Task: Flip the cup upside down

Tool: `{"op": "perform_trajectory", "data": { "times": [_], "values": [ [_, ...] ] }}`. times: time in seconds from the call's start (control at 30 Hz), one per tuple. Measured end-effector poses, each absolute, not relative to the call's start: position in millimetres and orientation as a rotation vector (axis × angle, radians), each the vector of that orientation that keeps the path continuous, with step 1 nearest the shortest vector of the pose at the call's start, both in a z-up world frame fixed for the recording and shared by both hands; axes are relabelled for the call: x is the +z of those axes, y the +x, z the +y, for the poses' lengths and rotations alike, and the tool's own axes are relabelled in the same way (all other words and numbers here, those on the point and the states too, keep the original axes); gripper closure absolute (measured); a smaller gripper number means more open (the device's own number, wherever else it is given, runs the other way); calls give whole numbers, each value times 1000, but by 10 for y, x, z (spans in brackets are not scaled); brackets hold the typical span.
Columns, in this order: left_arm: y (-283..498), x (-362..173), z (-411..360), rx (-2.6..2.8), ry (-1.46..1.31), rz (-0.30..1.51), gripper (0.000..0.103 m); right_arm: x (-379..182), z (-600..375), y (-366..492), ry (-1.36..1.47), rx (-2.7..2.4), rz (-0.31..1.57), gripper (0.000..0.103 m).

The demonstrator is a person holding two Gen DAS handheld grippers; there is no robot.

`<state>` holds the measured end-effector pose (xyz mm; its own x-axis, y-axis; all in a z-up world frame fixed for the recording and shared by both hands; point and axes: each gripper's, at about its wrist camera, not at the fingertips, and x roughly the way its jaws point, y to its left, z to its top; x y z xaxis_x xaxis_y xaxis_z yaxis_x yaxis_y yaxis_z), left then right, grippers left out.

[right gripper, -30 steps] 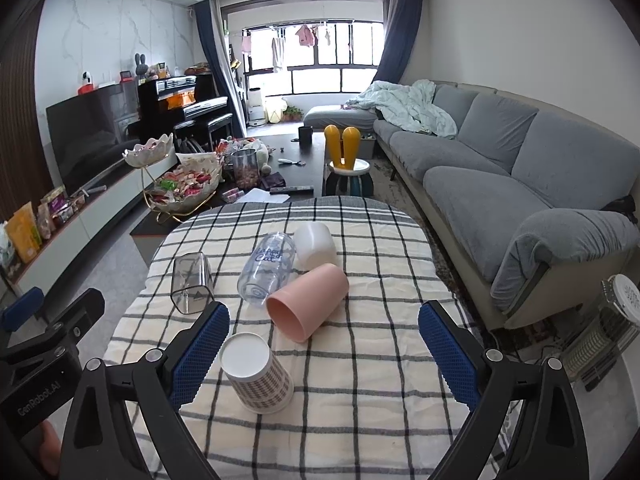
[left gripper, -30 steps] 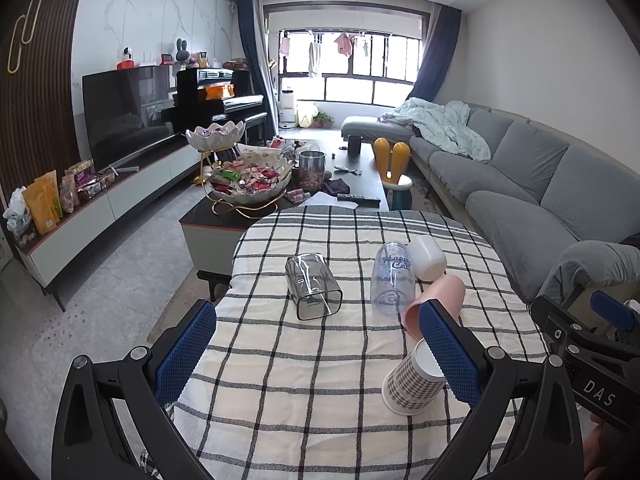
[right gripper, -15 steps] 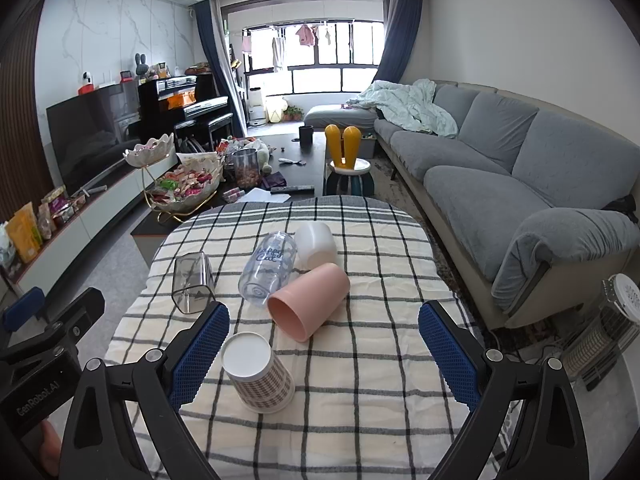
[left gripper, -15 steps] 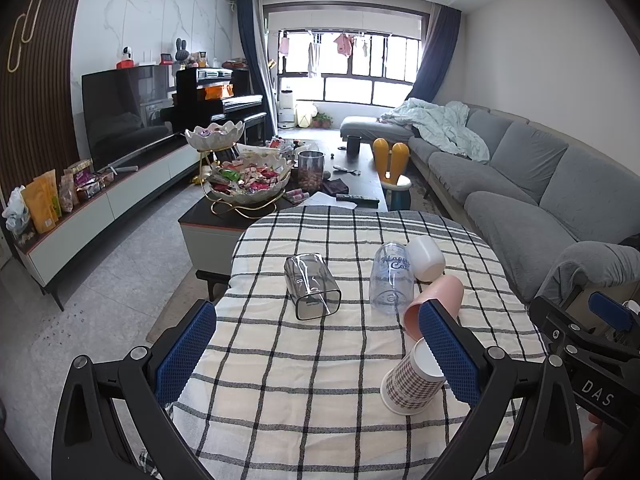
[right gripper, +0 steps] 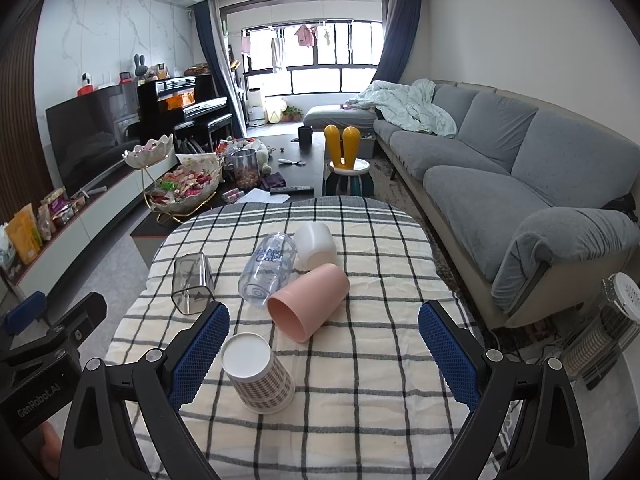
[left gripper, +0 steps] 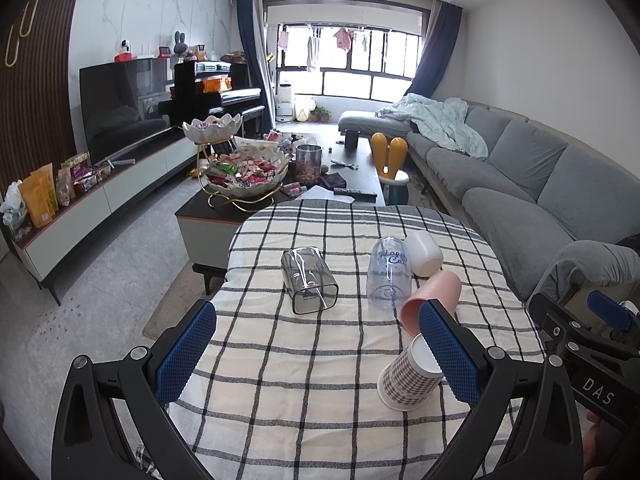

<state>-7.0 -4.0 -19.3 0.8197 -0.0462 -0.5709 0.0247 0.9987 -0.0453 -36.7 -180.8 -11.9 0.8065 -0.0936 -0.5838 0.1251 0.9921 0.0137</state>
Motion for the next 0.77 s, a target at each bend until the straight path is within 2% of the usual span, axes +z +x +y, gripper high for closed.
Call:
{"op": "perform_trajectory", "data": {
  "times": [0.77],
  "values": [
    [-61,-205,-30,-21,-45,628,0,-121,-1825,-373,54,-116,628,7]
  ]
}}
